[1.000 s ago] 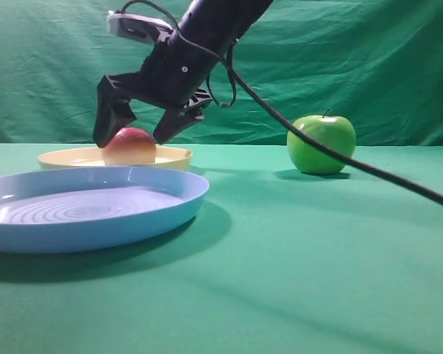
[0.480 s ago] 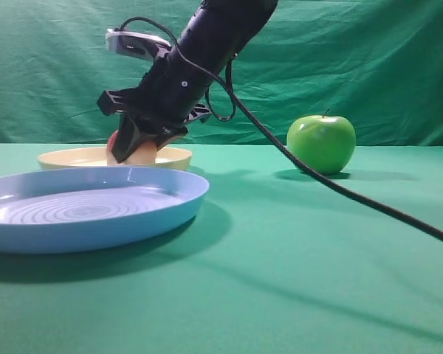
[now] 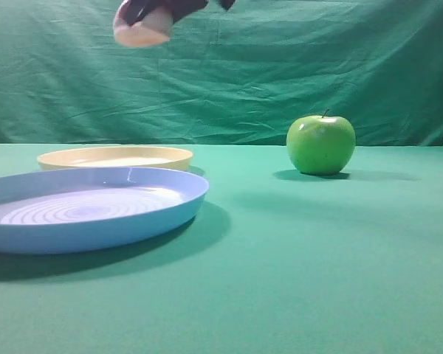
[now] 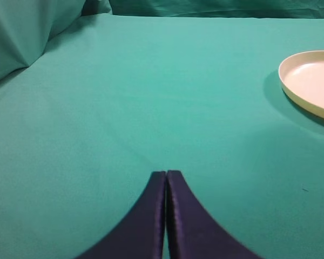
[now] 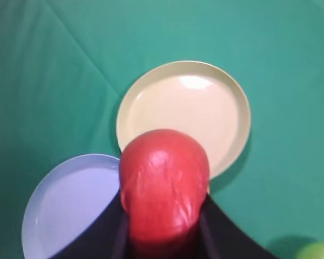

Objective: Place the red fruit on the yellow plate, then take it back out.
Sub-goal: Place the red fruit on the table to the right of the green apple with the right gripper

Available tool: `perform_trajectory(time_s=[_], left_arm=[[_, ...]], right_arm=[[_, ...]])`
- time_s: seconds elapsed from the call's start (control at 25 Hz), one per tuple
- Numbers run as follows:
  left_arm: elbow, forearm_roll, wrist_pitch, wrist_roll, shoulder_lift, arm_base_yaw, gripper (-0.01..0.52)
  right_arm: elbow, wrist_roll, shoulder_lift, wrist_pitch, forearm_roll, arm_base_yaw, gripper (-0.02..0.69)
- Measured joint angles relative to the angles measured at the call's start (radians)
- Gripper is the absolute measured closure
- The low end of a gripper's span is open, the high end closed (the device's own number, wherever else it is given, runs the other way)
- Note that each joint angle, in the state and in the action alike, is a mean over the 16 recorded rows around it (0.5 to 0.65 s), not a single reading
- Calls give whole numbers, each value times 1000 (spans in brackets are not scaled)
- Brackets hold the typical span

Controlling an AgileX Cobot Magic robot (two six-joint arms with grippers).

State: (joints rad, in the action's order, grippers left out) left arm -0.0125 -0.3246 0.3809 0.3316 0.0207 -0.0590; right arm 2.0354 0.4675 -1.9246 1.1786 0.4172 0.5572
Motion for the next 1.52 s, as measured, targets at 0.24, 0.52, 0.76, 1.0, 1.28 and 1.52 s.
perform_trajectory(time_s=[0.24,0.52,0.76,1.0,1.28,1.52], left_arm=[[0,0,0,0,0,0,514],[0,0,0,0,0,0,514],[0,0,0,0,0,0,514],[0,0,0,0,0,0,514],[0,0,0,0,0,0,514],[0,0,0,0,0,0,514]], right_arm=[[-92,-113,183,65,-135,-22,481],[-340,-183,393,53,-218,-37,481],[-630,-198,526,-23,-205,-99,481],[-911,-176,592,-175,-158,-186,481],[-1190,-123,611,-411,-107,-256,481],[-1345,-77,588,-596,-89,-264,481]])
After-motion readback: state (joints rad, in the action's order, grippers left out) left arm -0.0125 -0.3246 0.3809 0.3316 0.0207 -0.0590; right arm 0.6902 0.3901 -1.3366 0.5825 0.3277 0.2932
